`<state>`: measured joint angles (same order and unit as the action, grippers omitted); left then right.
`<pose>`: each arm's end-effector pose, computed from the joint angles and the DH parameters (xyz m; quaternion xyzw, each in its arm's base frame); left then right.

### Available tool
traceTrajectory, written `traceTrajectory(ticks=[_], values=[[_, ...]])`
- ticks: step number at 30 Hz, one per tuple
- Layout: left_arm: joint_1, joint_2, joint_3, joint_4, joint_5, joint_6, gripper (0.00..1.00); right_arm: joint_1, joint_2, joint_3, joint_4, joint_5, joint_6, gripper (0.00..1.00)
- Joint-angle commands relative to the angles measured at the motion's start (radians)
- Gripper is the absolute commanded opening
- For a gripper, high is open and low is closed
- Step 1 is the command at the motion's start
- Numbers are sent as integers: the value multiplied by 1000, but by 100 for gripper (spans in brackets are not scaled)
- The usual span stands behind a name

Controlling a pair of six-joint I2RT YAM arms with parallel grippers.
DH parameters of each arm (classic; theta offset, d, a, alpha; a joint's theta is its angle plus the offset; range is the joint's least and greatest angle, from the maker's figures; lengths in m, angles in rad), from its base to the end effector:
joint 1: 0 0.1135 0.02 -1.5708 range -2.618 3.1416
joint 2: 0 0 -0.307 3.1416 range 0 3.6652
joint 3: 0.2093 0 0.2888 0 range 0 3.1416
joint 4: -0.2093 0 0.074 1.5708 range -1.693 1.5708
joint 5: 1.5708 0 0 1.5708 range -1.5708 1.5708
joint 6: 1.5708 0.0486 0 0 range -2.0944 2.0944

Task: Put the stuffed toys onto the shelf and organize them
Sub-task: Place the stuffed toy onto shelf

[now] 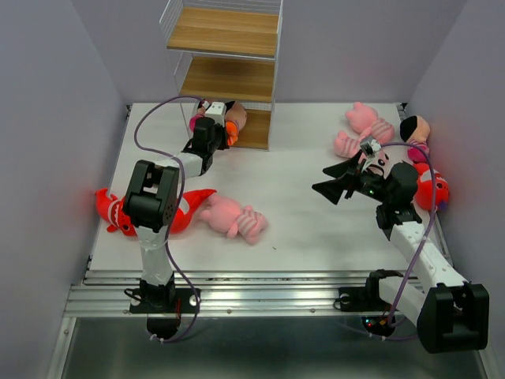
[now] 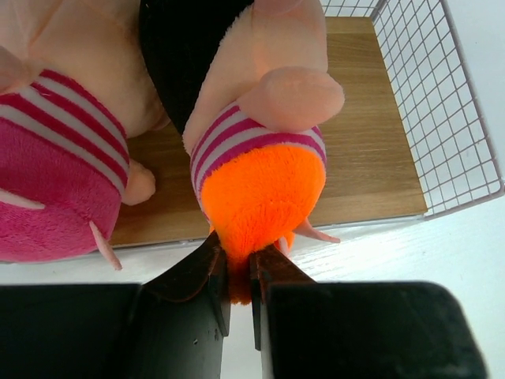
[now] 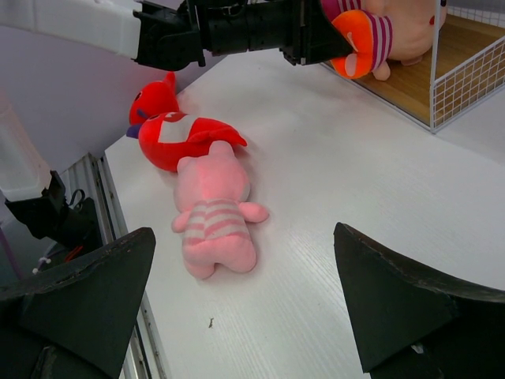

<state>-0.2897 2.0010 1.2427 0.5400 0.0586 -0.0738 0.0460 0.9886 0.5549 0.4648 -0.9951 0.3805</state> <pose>0.4918 -0.1496 0.2153 0.1022 0.7731 -0.1356 0.6112 0.2310 0.0514 0.3088 -0.2361 0.6601 0.4582 0.5464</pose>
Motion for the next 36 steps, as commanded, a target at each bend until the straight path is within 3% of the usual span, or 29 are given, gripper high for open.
traceTrajectory(ticks=[1,13,20,28,32,34,36], values=[[7,-4,61,6,-32,28,21,-8,-7,5,51,-13,-22,100],[9,31,101,-54,-48,14,31,-8,-7,5,51,-14,-25,100],[7,27,95,-68,-81,12,50,-8,-8,7,51,-13,-26,100],[9,10,84,-66,-71,2,63,-8,-8,5,51,-13,-28,100],[11,-8,69,-55,-63,2,65,-8,-8,5,51,-14,-29,100],[9,-27,54,-43,-63,0,79,-8,-8,5,49,-13,-29,100],[9,-39,44,-35,-57,-1,79,-8,-8,5,51,-14,-31,100]])
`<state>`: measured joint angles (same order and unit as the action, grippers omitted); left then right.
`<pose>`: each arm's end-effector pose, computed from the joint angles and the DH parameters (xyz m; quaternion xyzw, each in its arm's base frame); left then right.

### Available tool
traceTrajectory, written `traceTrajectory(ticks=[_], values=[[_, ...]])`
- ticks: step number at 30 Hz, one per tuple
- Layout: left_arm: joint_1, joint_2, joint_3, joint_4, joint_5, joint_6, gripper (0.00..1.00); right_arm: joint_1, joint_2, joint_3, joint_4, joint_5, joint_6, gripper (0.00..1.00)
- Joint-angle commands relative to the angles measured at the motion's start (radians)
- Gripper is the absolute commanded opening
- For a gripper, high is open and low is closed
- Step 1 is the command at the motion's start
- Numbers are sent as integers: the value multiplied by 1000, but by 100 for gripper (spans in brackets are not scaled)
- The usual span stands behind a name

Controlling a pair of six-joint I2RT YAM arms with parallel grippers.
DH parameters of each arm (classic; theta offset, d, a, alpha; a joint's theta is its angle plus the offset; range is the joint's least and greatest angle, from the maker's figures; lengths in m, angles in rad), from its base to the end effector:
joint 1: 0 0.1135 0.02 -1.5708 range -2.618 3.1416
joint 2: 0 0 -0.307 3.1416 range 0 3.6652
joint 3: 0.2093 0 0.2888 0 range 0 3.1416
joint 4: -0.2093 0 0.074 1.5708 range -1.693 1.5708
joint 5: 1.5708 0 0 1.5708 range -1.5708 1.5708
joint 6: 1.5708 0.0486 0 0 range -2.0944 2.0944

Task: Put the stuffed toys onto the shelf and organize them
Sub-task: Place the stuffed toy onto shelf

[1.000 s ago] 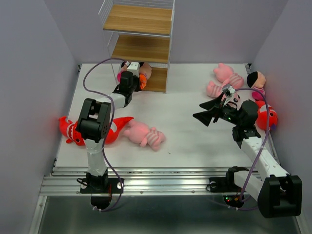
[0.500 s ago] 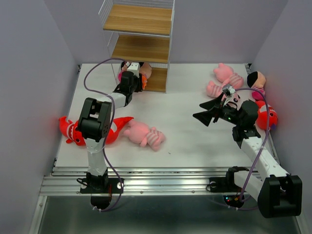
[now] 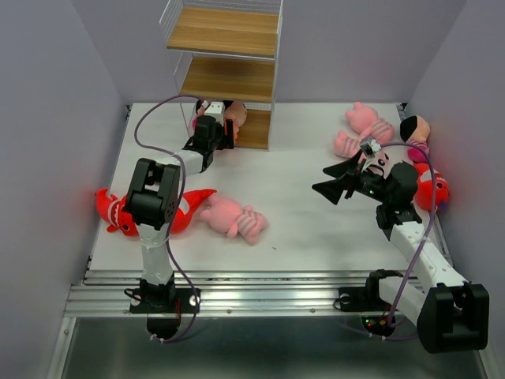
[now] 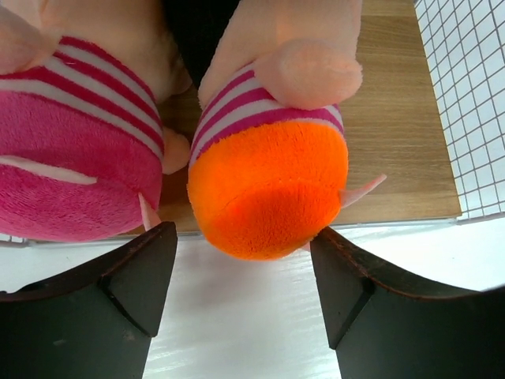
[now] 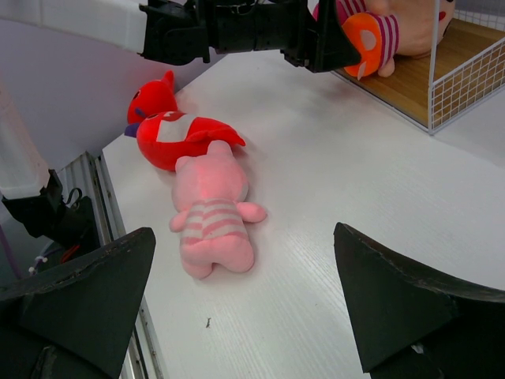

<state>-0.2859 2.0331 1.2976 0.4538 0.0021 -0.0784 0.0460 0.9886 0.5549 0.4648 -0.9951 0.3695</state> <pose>0.5031 -0.1480 0.2091 0.0834 0.7950 -0.1097 0.5907 0.2310 0.0514 0.3088 -0.2397 0.6588 0.4552 0.5489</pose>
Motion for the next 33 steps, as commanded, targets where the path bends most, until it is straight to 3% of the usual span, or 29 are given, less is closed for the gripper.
traceTrajectory(ticks=[1,9,10,11,23,33], values=[[5,-83,-15,55,22,2,79,-8,-8,4,51,-13,-20,100],[7,-158,-73,86,68,-15,81,-8,-7,4,51,-14,-26,100],[7,-159,-73,86,72,-15,96,-8,-7,4,51,-13,-26,100],[7,-169,-78,89,73,-15,99,-8,-7,4,51,-14,-27,100],[5,-286,-173,102,131,-40,99,-8,-15,2,46,-56,-63,100],[5,-571,-385,92,182,-67,99,-8,-18,42,-95,-76,-213,100]])
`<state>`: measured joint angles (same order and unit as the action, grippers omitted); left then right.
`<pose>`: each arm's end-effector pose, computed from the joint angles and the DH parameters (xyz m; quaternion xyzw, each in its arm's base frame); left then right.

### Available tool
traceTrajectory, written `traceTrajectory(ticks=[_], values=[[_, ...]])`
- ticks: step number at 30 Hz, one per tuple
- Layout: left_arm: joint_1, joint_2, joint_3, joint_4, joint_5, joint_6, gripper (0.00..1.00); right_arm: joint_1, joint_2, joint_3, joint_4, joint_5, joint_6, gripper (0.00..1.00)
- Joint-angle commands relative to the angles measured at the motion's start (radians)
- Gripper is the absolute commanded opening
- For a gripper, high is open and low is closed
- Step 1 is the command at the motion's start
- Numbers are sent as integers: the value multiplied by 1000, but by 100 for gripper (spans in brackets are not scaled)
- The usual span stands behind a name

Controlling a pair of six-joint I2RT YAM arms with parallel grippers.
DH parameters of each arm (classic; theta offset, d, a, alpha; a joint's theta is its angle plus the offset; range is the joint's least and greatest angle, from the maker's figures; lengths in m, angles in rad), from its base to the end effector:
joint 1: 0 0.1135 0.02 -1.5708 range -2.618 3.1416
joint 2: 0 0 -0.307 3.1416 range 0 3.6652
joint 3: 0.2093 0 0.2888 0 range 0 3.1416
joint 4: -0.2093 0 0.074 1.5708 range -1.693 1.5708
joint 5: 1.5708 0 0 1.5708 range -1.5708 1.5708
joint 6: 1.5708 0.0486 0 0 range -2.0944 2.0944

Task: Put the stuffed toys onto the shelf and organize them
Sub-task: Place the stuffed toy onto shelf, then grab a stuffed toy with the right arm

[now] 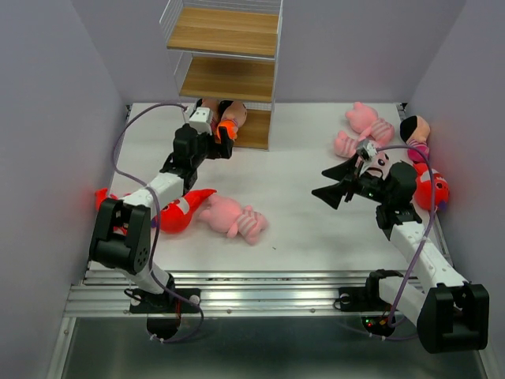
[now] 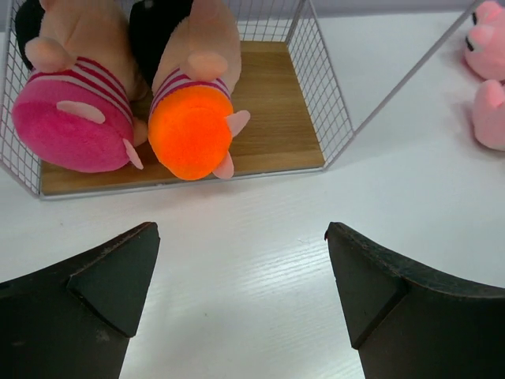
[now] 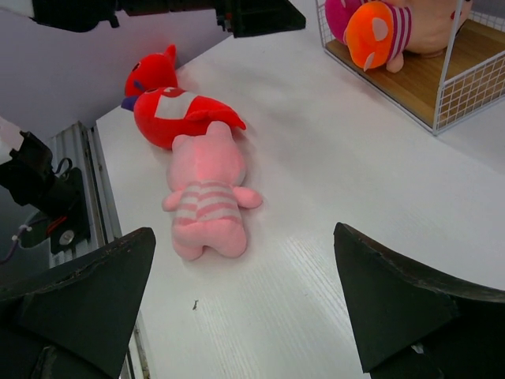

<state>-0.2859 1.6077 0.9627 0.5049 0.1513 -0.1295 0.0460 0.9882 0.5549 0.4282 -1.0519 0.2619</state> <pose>0.3951 -0.1238 0.2814 0.1082 0.7465 -0.1907 0.6282 0.2286 0.0528 0.3052 -0.2860 0.6477 0.4452 0.5482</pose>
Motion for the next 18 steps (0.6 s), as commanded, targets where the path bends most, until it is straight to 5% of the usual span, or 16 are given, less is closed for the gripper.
traceTrajectory(ticks=[1,14,18], values=[[5,-172,-82,35,36,-16,99,-8,-16,49,-83,-17,-125,100],[7,-647,-208,-288,56,-12,99,-17,70,217,-482,167,-450,100],[8,-797,-261,-388,51,-10,99,-26,141,293,-567,352,-460,100]])
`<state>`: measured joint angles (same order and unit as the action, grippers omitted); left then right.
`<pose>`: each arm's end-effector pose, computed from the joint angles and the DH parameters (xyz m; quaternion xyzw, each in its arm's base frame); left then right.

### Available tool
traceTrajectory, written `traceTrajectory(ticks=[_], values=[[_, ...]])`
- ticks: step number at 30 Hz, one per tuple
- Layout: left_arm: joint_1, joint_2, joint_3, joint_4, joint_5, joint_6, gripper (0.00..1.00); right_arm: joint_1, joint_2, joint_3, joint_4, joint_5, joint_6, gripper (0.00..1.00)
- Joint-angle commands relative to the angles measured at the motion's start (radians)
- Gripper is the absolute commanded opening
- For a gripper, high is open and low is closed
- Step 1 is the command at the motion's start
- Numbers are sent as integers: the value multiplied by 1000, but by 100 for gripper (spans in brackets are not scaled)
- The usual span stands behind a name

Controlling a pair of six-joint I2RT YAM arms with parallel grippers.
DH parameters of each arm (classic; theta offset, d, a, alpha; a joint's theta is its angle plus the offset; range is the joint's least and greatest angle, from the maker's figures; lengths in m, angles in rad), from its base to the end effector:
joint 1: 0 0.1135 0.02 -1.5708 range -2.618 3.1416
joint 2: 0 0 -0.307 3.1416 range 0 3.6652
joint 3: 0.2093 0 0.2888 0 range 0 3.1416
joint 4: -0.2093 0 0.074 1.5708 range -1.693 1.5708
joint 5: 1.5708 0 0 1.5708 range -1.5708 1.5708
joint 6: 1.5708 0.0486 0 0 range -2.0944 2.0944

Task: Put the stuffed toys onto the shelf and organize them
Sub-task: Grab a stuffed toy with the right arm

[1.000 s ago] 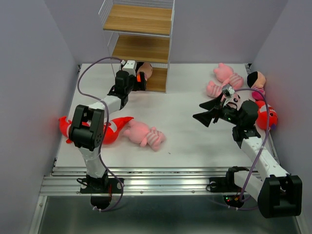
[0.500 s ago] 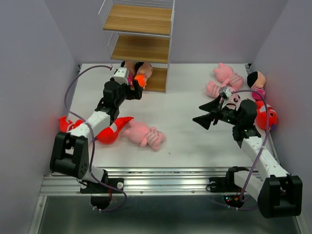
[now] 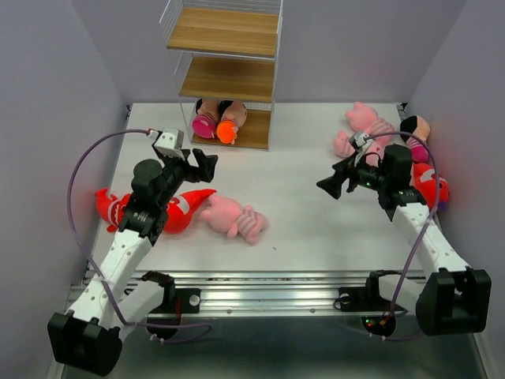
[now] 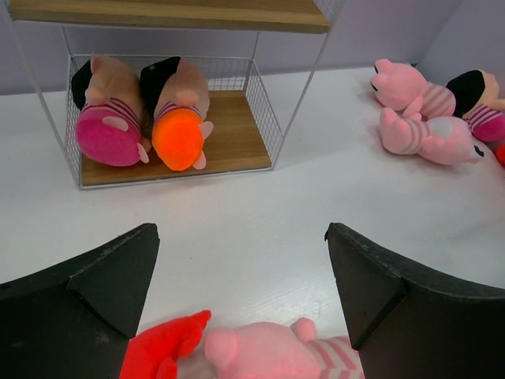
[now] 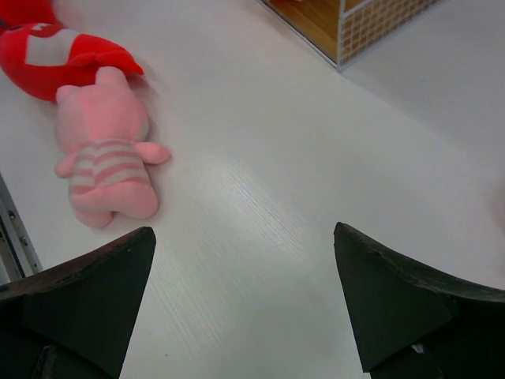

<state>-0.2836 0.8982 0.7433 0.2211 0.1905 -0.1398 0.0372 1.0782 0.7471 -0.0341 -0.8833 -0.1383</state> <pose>0.2265 -0.0756 0.3774 0.1181 0.6735 -0.2163 0.6969 0.2578 0.0472 0.3115 -0.3067 0.7206 0.3257 0.5297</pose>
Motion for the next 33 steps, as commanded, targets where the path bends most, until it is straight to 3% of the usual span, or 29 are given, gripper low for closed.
traceTrajectory(ticks=[1,6,14,26,33], values=[[7,-108,-50,-118,13,0,99,-17,75,135,-134,223,-57,100],[6,-200,-88,-189,15,22,99,-66,248,429,-337,438,-83,100],[6,-220,-78,-220,9,8,99,-131,504,771,-469,710,-106,100],[6,-260,-70,-250,-72,12,99,-187,864,1086,-457,1171,-98,100],[7,-242,-74,-253,-88,9,99,-250,1019,1173,-366,1259,-179,100]])
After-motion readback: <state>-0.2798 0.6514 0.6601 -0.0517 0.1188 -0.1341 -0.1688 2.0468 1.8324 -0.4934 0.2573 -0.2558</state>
